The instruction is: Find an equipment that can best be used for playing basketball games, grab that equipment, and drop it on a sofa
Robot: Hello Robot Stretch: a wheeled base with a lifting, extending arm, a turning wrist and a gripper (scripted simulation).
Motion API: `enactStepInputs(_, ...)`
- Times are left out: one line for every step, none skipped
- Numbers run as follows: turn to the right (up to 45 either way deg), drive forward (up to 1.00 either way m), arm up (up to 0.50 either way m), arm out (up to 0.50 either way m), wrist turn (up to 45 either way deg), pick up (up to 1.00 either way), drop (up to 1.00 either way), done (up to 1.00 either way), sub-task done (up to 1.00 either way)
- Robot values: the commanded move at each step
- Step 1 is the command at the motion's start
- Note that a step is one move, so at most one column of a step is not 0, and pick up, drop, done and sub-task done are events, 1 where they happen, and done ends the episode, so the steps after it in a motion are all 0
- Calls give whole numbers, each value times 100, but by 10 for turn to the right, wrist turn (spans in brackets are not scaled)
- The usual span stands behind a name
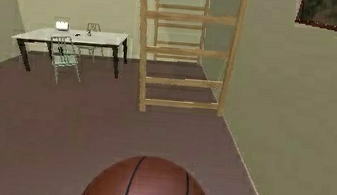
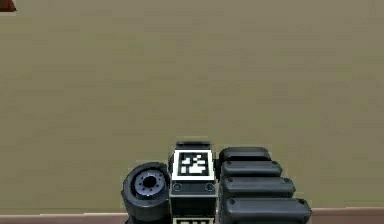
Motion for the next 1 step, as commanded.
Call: enactStepInputs(-450, 0, 0, 0, 0, 0, 0, 0, 0)
